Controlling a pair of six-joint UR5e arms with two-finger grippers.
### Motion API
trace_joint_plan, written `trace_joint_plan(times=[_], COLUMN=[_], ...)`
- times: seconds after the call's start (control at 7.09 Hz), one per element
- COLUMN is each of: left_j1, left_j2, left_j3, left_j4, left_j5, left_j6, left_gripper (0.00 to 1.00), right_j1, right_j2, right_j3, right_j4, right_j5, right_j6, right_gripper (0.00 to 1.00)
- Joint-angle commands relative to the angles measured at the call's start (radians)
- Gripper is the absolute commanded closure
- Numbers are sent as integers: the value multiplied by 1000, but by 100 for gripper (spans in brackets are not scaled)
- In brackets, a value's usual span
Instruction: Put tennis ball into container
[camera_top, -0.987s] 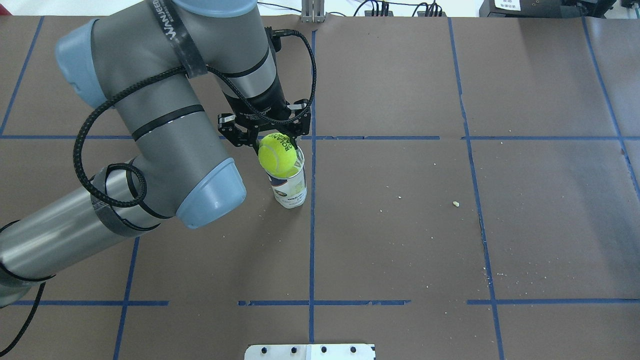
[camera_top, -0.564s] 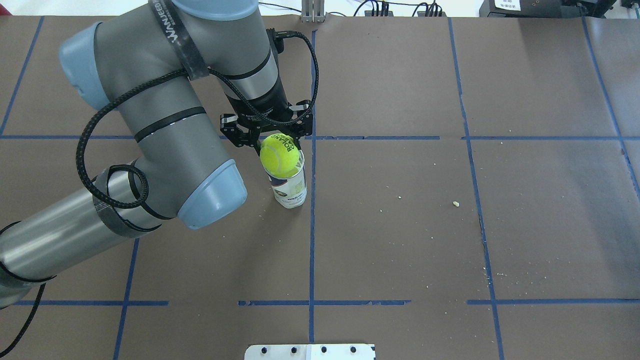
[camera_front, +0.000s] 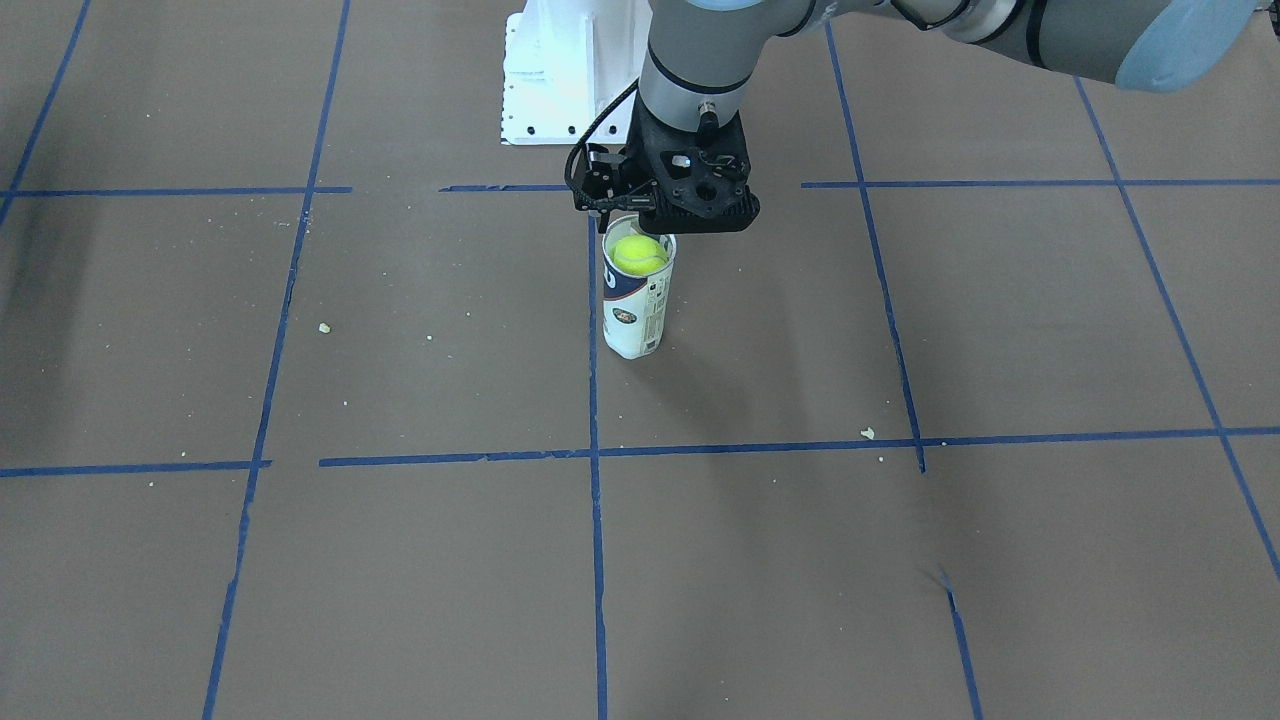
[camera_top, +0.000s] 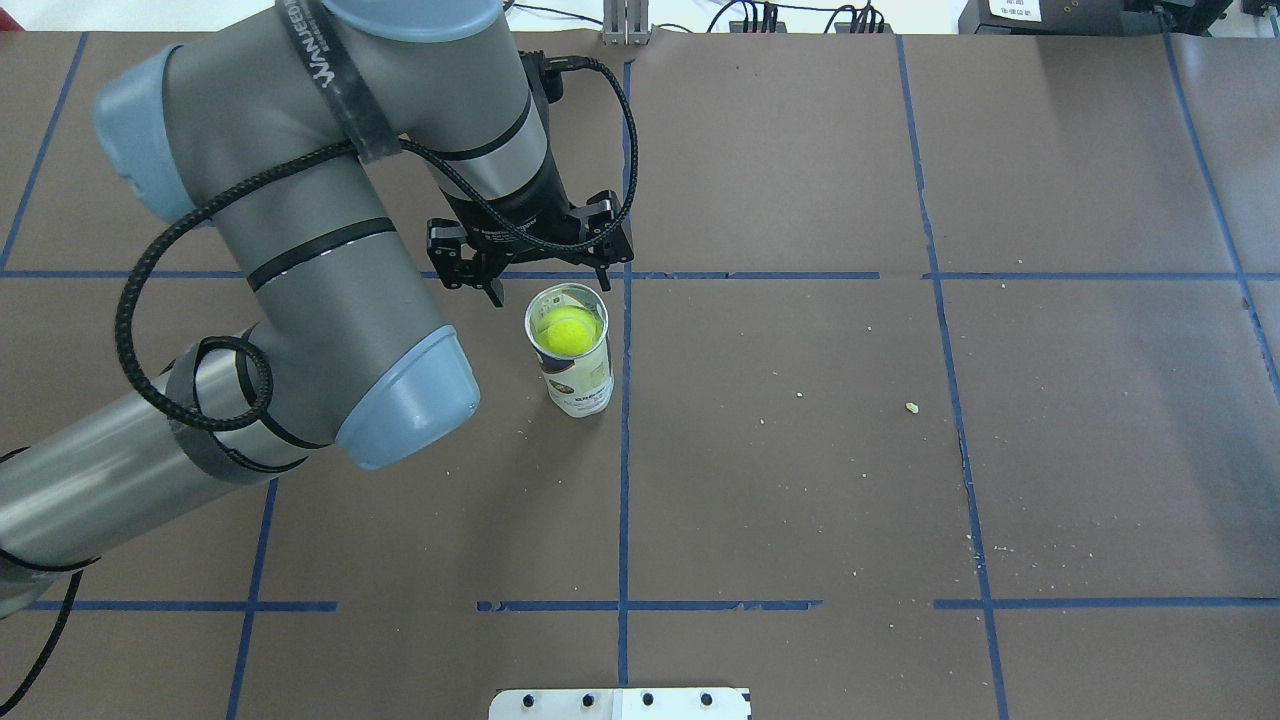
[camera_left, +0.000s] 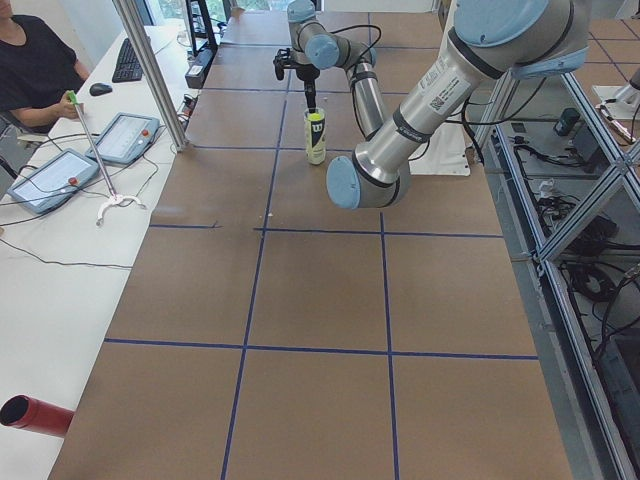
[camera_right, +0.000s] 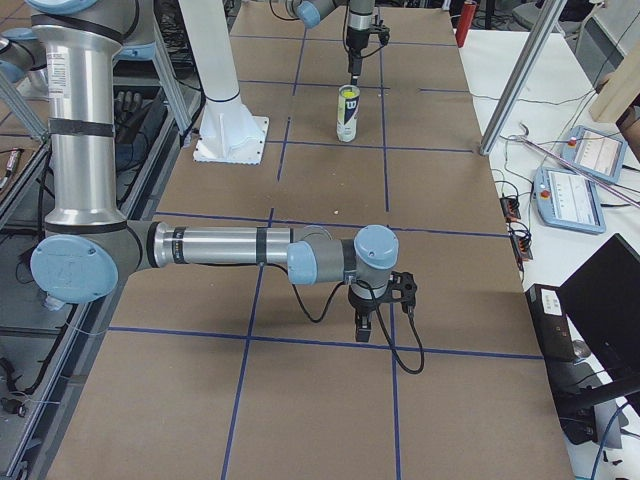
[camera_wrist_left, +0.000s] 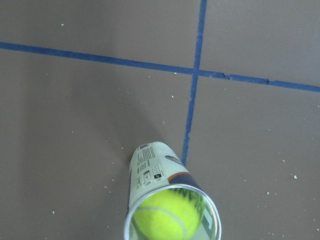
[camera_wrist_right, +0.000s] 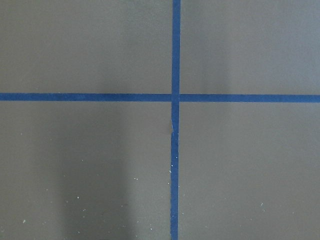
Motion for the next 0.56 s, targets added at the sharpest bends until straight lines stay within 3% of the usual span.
trace_joint_plan(times=[0.0, 0.42], left_j1=[-3, -198], left_j2=[70, 205], left_j3=[-104, -113], left_j4=[3, 1], left_j5=[73, 64], left_j6=[2, 404], left_gripper=[0, 0], right_j1=[0, 0], right_j2=[0, 0], right_j3=[0, 0], right_j4=[0, 0], right_j5=[0, 0], right_j6=[0, 0], right_gripper=[0, 0])
